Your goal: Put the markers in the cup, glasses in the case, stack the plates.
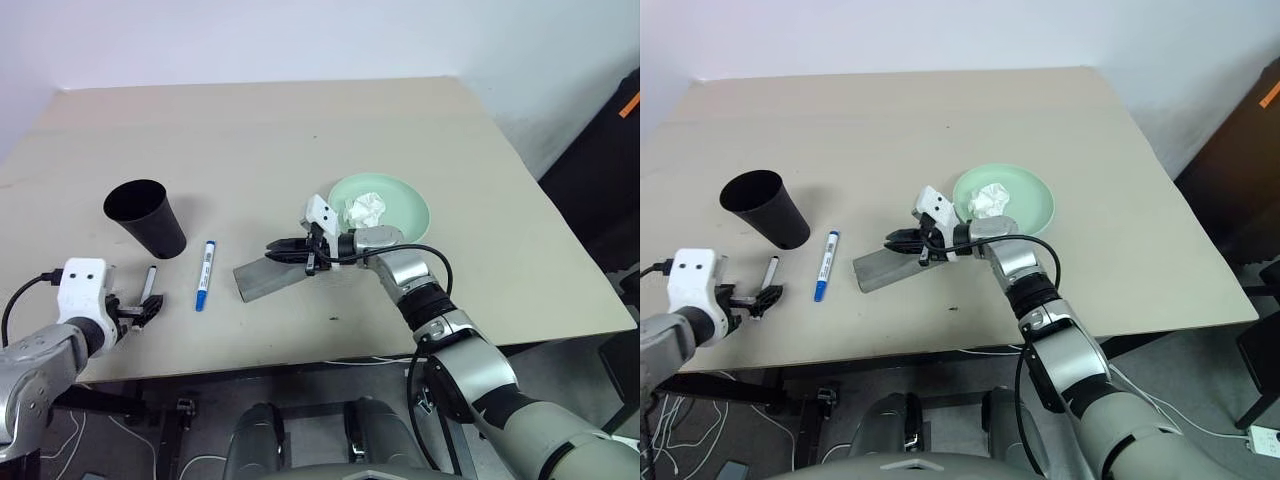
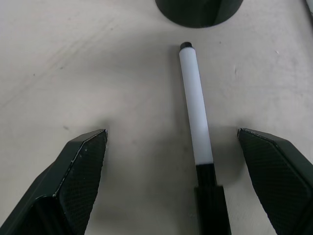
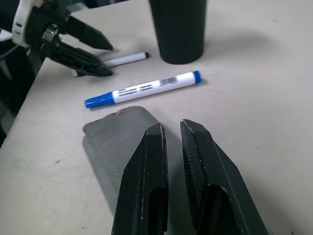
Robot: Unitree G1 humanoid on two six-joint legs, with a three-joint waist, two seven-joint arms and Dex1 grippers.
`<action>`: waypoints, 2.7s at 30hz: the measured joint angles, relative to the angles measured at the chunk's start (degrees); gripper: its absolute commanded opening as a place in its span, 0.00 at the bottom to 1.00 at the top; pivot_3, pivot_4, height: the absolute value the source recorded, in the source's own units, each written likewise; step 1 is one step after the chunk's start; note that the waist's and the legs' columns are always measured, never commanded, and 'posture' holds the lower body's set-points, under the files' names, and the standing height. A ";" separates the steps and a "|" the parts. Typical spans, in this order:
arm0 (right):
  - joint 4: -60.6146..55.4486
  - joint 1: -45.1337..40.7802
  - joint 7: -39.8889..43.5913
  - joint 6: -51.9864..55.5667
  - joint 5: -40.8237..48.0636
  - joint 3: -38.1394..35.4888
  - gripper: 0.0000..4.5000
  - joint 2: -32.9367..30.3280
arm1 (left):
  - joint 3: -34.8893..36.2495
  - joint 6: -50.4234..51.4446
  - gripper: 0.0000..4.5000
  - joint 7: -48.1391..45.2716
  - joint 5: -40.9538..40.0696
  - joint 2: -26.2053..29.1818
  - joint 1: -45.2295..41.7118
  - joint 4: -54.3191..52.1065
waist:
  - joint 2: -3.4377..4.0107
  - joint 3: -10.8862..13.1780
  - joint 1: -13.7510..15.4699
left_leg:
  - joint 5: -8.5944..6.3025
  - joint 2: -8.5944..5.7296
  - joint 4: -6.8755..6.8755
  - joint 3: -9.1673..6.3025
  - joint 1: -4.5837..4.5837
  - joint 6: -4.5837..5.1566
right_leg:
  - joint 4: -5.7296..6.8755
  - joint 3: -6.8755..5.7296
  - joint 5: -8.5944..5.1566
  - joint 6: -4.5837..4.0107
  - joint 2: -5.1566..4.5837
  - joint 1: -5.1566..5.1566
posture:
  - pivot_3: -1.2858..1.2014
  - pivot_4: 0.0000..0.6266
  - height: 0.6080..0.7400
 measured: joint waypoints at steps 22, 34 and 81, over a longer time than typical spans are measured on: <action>-0.42 0.47 -0.87 0.75 2.26 -0.86 0.12 -0.44 | 2.40 17.83 0.00 -1.61 1.09 2.44 -5.45 -2.15 | 0.00 0.00 -1.47 | 0.03 0.01 -0.10 -0.06 0.11 -0.07 | 0.05 0.02 0.01 0.02 0.00 0.02 | 0.52 0.24 0.89; -13.05 4.34 6.53 3.59 8.92 -1.68 0.32 -3.38 | 11.81 4.58 0.00 -4.81 6.96 3.02 -1.60 -0.48 | -0.03 0.02 -1.36 | 0.01 0.00 -0.14 -0.10 0.09 -0.11 | 0.02 0.01 -0.01 -0.02 -0.22 0.00 | 0.52 0.24 0.89; -21.16 10.94 -4.09 0.18 10.57 -1.58 0.98 -4.98 | 0.06 -76.84 0.00 -21.00 10.70 -14.38 -20.51 36.67 | -0.06 0.00 0.21 | 0.05 0.12 -0.01 -0.04 0.07 -0.04 | -0.07 0.00 0.09 0.17 0.27 0.14 | 0.52 0.24 0.89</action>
